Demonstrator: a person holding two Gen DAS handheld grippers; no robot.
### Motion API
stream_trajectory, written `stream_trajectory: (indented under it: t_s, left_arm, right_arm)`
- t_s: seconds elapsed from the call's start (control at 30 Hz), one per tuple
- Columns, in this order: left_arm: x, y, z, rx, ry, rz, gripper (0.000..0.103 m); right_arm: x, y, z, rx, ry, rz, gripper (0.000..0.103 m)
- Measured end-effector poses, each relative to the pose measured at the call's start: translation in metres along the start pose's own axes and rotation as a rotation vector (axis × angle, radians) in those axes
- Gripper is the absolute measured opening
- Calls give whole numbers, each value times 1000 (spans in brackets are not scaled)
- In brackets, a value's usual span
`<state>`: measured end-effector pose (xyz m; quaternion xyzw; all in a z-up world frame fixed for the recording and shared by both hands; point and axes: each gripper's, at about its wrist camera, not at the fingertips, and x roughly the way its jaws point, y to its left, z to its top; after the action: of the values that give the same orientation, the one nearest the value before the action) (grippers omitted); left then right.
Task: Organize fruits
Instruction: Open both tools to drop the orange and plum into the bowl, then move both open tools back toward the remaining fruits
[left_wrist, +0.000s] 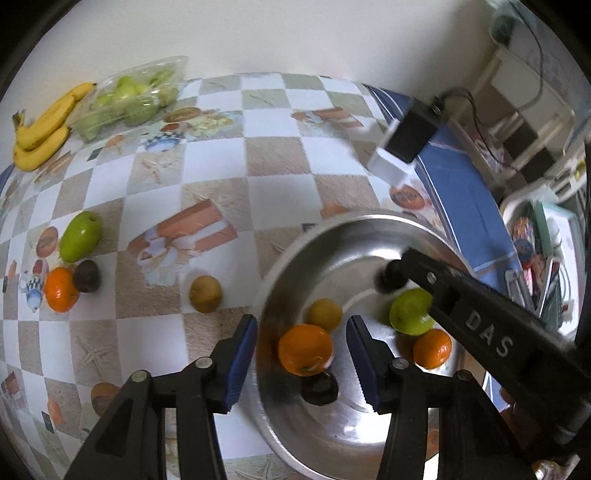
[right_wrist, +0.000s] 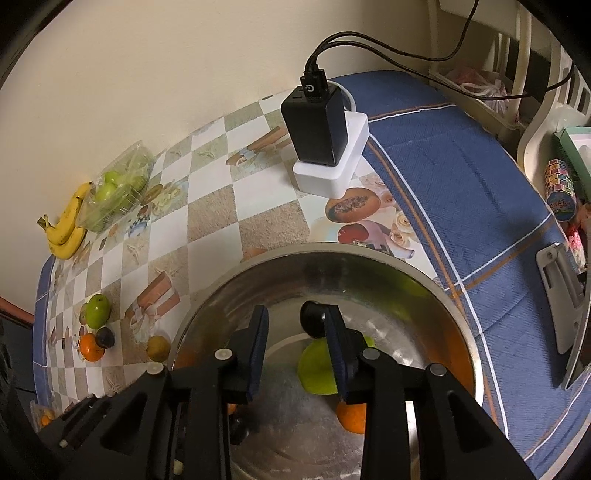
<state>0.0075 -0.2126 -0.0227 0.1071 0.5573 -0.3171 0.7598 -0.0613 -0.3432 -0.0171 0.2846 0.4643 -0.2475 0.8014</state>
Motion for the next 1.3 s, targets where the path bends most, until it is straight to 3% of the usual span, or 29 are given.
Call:
stream_trajectory:
  t_s: [0.4, 0.77, 0.87, 1.0, 1.07, 1.17, 1.3]
  left_arm:
    - [-20, 72, 7, -220, -67, 139, 54]
    - [-30, 102, 5, -295, -75, 178, 56]
    - [-28, 103, 5, -297, -66, 183, 63]
    - [-24, 107, 4, -313, -51, 192, 75]
    - [-22, 109, 3, -321, -43, 203, 80]
    - [-19, 114, 2, -334, -35, 220, 87]
    - [-20, 118, 1, -339, -40, 232, 95]
  right_arm:
    - [2, 7, -10, -18, 52, -42, 32]
    - [-3, 15, -14, -44, 65, -56, 33]
    - [-4, 16, -13, -50, 55, -55, 52]
    - [-3, 19, -14, -67, 53, -54, 67]
    - [-3, 20, -14, -73, 49, -52, 73]
    - [-2, 21, -14, -76, 46, -50, 74]
    - [-1, 22, -15, -79, 50, -49, 87]
